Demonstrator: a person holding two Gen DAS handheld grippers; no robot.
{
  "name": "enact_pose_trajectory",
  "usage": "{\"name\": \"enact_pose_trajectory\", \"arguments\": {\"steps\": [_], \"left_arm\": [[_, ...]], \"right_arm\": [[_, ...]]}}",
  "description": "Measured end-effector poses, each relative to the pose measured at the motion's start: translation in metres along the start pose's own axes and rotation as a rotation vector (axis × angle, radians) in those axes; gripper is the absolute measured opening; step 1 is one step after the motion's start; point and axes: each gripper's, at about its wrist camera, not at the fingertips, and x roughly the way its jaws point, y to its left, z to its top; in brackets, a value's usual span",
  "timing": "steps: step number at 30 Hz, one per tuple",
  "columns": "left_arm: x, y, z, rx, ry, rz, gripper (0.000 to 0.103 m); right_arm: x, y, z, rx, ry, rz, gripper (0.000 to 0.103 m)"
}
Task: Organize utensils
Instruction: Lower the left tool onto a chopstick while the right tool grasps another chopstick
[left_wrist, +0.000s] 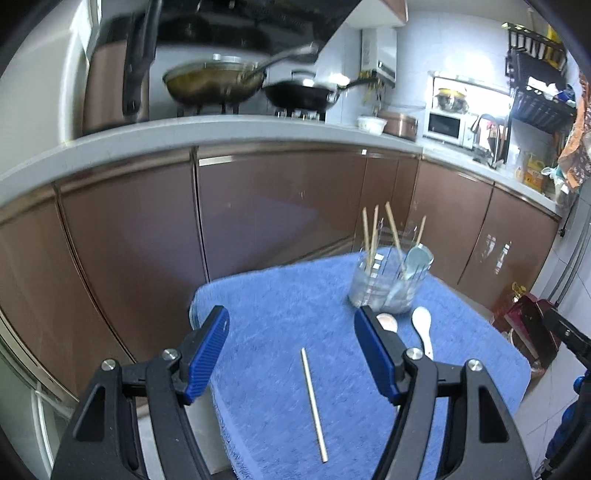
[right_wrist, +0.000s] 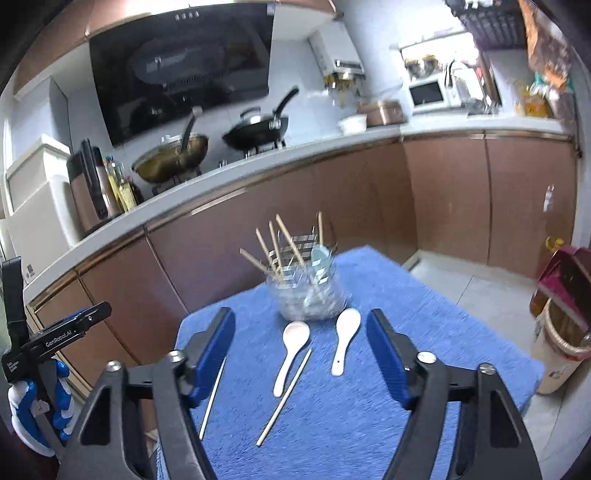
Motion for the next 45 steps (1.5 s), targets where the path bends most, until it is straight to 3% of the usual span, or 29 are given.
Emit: {"name": "enact_pose_trajectory", "arguments": {"steps": [3, 11, 16, 18, 21, 32, 35, 37, 45], "left_arm": [[0.028, 0.01, -0.008, -0.013, 0.077, -0.033, 0.069], [0.119, 0.021, -0.032, -0.086, 0.314, -0.134, 0.068], [0.155, 0.014, -0.046, -0.082, 0.406, -0.165, 0.068], [0.171, 0.012, -0.049, -0.077, 0.448, -0.164, 0.067], [0.194, 0.008, -0.05, -0.063, 0.506, -0.165, 0.06], [0.257, 0.011, -0.059, -0.123, 0.714, -0.203, 0.029], [0.263, 0.009, -0.062, -0.106, 0.725, -0.194, 0.023], [0.264, 0.007, -0.06, -0.089, 0.731, -0.191, 0.011], [0.269, -0.002, -0.06, -0.04, 0.719, -0.151, 0.006]], "right_arm": [[0.027, -0.001, -0.006, 0.012, 0.065, 0.003, 0.052], [0.117, -0.007, -0.033, 0.041, 0.307, 0.036, 0.041], [0.164, -0.011, -0.047, 0.041, 0.416, 0.045, 0.038], [0.18, -0.011, -0.052, 0.036, 0.454, 0.044, 0.031], [0.208, -0.013, -0.056, 0.032, 0.529, 0.05, 0.024], [0.276, -0.006, -0.068, -0.003, 0.732, 0.012, 0.02], [0.286, -0.003, -0.066, -0.013, 0.752, -0.009, 0.018], [0.295, 0.003, -0.066, -0.029, 0.769, -0.028, 0.016], [0.317, 0.027, -0.067, -0.083, 0.817, -0.086, 0.011]]}}
